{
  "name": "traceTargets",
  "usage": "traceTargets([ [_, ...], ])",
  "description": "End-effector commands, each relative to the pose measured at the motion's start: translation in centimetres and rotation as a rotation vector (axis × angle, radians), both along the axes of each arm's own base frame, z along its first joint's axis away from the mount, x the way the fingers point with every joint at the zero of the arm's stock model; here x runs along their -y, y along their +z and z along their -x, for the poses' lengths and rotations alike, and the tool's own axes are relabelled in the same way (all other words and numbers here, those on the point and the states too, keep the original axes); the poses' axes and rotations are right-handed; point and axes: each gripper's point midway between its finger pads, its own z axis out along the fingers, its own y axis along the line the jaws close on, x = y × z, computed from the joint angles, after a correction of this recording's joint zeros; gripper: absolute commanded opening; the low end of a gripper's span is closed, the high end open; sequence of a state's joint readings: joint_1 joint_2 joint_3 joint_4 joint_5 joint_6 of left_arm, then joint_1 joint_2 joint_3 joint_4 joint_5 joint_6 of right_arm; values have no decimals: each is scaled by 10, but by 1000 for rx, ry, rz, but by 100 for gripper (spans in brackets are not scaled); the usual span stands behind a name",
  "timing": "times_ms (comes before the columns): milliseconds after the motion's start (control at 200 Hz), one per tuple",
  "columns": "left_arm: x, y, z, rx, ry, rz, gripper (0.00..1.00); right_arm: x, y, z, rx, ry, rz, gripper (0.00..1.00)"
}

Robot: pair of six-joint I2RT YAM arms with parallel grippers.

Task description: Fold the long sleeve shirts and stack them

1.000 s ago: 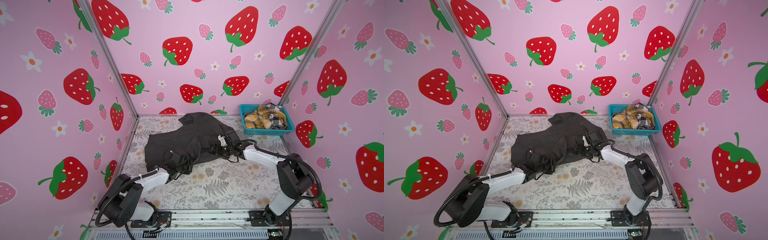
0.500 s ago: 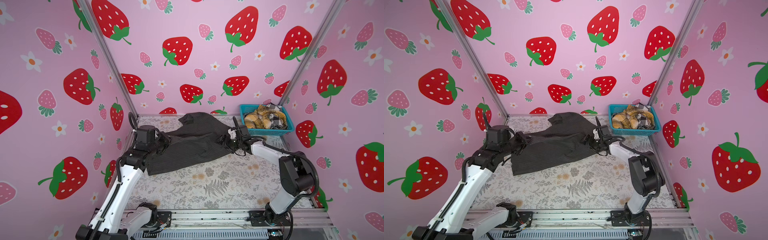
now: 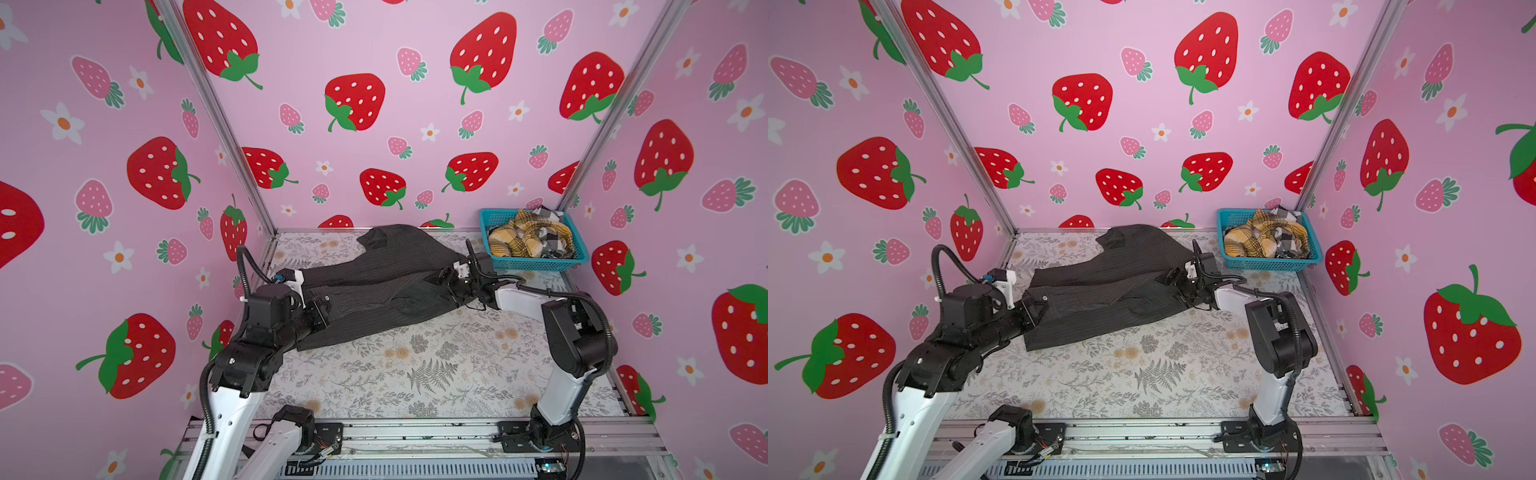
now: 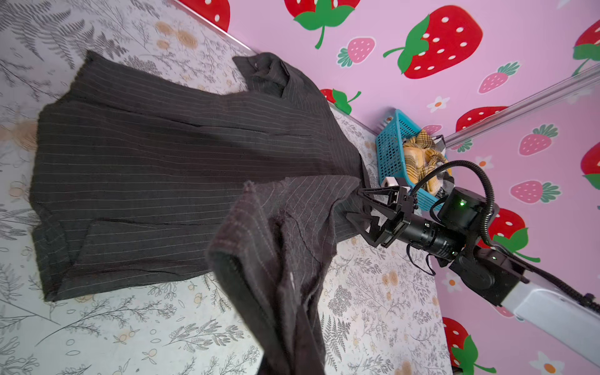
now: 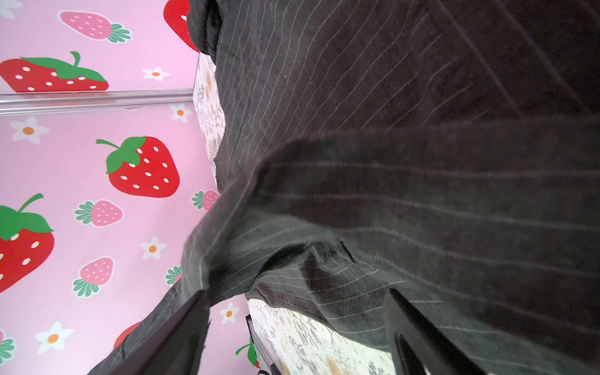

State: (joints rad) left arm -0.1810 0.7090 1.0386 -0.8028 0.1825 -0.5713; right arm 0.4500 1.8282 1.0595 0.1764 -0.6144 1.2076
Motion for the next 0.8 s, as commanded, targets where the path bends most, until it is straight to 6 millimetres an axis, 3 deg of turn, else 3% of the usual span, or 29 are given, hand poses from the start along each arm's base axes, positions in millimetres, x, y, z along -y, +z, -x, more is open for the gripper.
traceTargets([
  [0,-21,-15,15,-4,75,-73,0,3,-5,-7,-32,-36,-37,85],
  [180,-23,-33,26,-4,93,-51,0,9,-5,-17,-42,-68,-66,82],
  [310,-24,-47,30,-36,99,-50,0,10,0,-14,-56,-74,-120,81],
  [440,-27,-52,32,-35,123,-42,0,9,12,-6,-70,-70,-171,80],
  [525,-31,-52,34,-27,148,-41,0,14,15,-7,-58,-82,-117,78],
  [685,-36,-52,35,-9,178,-42,0,20,-8,-19,-85,-80,-51,64],
  [795,-41,-54,35,-21,211,-48,0,24,-18,-23,-89,-90,-24,46],
])
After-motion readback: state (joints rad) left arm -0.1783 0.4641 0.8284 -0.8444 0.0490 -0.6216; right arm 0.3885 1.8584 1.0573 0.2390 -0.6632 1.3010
